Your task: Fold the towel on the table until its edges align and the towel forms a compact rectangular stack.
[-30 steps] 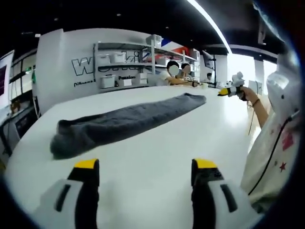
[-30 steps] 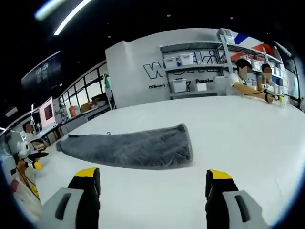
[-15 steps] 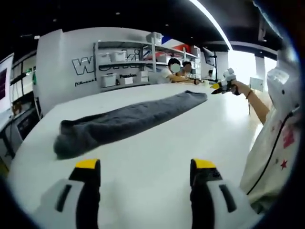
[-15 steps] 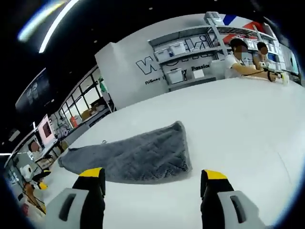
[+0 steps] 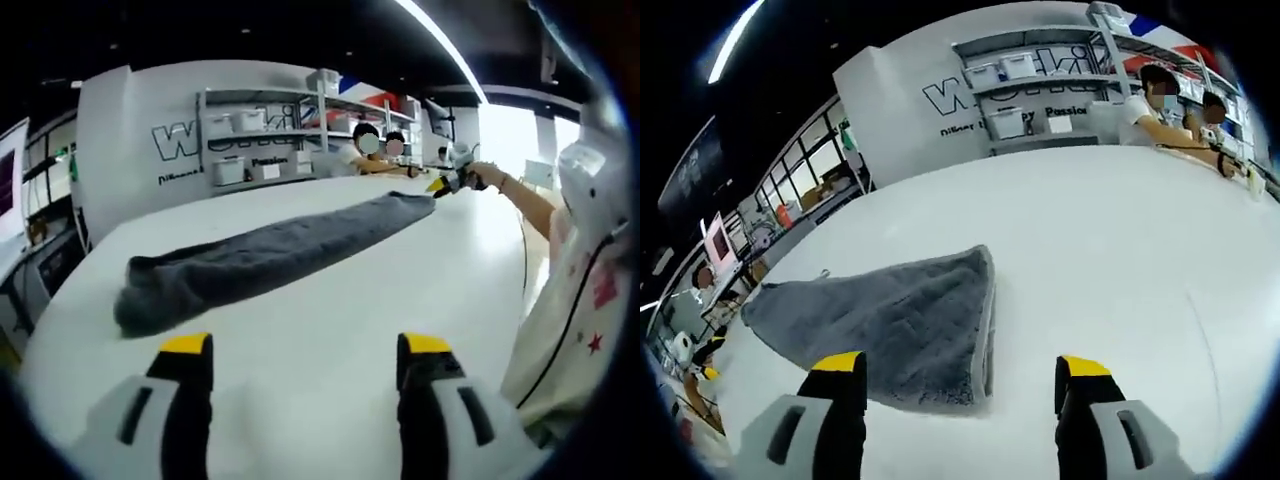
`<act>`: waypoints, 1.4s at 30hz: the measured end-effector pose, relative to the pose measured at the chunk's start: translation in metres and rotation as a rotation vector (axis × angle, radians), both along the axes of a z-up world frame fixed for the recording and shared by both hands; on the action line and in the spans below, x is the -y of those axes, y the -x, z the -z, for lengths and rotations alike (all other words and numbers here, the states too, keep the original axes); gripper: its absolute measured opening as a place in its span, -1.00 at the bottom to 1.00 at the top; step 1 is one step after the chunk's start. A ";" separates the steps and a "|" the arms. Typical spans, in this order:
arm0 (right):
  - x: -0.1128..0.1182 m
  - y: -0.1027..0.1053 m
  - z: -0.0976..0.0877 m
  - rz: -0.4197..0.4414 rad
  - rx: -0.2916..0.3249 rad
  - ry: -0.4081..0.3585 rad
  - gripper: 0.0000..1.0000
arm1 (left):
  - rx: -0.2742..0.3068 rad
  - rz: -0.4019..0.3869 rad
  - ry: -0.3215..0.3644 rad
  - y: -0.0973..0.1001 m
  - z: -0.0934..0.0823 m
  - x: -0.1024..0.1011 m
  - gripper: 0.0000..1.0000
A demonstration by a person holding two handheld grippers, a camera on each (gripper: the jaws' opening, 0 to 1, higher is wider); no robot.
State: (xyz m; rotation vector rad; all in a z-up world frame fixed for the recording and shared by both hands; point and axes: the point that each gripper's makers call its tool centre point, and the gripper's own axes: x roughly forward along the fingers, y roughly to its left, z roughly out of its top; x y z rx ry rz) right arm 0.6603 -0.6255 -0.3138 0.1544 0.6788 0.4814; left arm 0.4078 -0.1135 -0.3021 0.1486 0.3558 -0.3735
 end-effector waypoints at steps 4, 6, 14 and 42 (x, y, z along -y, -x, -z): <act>-0.008 -0.004 0.009 -0.003 -0.022 0.012 0.57 | -0.010 0.001 -0.005 0.001 0.002 0.001 0.58; -0.008 -0.008 0.013 -0.009 -0.034 0.028 0.53 | -0.014 -0.001 -0.009 0.001 0.003 0.000 0.58; -0.003 -0.025 0.018 -0.017 -0.047 0.036 0.31 | -0.027 -0.001 -0.006 0.002 0.006 -0.002 0.60; -0.005 -0.021 0.020 -0.104 -0.099 0.043 -0.59 | -0.027 -0.048 0.011 0.001 0.005 -0.011 0.99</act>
